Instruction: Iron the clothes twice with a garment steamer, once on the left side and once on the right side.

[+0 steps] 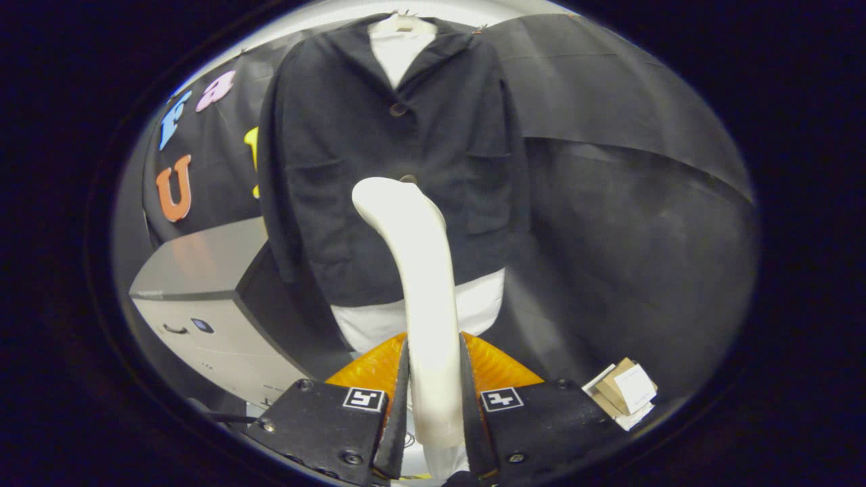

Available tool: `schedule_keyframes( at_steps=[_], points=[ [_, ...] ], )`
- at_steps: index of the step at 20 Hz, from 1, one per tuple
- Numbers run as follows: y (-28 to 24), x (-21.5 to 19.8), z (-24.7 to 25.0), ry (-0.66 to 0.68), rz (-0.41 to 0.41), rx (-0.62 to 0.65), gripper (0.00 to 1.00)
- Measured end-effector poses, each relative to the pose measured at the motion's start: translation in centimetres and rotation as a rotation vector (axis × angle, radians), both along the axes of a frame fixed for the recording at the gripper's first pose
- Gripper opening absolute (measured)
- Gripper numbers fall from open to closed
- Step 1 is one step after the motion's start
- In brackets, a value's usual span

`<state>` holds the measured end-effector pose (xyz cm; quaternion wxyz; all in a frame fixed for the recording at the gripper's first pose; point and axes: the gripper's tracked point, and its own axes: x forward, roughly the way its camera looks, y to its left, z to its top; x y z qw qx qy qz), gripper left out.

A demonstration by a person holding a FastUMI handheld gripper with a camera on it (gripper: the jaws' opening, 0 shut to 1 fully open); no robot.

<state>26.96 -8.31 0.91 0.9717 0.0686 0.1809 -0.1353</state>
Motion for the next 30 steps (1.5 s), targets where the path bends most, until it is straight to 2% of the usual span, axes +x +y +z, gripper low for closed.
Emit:
schedule_keyframes(
  at_steps=[7,14,18,22,26,30],
  points=[
    [-9.5,-2.2,9.2,-0.143,-0.116,0.056,0.38],
    [-15.4,-0.2,20.1,-0.311,-0.157,0.101,0.38],
    [-15.9,2.2,26.1,-0.396,-0.125,0.084,0.38],
    [-14.3,5.1,30.5,-0.444,-0.087,0.049,0.38],
    [-12.5,8.3,32.4,-0.437,-0.099,-0.024,0.38],
    [-10.9,10.0,31.2,-0.399,-0.118,-0.092,0.38]
  ],
)
